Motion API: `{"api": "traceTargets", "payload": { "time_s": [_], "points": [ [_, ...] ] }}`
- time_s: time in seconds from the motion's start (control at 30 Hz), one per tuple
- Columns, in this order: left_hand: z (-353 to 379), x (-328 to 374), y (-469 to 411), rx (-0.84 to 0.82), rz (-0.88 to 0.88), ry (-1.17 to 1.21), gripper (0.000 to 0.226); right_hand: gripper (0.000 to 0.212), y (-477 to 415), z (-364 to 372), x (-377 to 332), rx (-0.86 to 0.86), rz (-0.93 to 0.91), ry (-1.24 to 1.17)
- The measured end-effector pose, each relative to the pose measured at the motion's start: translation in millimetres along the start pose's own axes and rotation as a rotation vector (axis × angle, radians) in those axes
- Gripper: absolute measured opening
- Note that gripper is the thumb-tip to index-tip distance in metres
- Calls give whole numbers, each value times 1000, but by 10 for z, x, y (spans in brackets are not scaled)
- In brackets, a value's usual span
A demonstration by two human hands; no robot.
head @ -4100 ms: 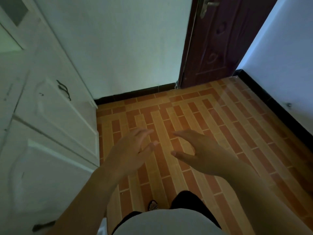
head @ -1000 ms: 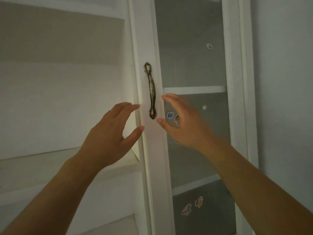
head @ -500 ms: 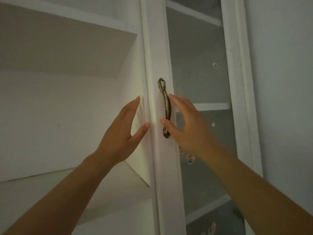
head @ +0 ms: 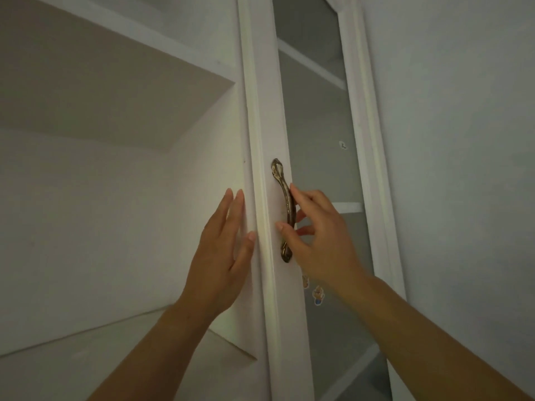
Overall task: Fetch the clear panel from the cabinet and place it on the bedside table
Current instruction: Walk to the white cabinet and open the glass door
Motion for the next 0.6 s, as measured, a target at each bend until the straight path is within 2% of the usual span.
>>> {"api": "traceTargets", "payload": {
  "time_s": [0.3,0.6],
  "points": [
    [6,-13,26,3,-19,64,61,56,38,-16,-30,46,47,16],
    [-1,-36,34,-24,3,122,55,53,74,-28,-66,110,93,66]
  ]
}}
Point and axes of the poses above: each hand's wrist, its own y-axis away from the middle knuckle, its own z-axis out of the palm, x = y × z, the point moved 9 cm from there along -y, towards the middle knuckle, and after that the axes turned 12 degrees about z, right-handed, at the moved point
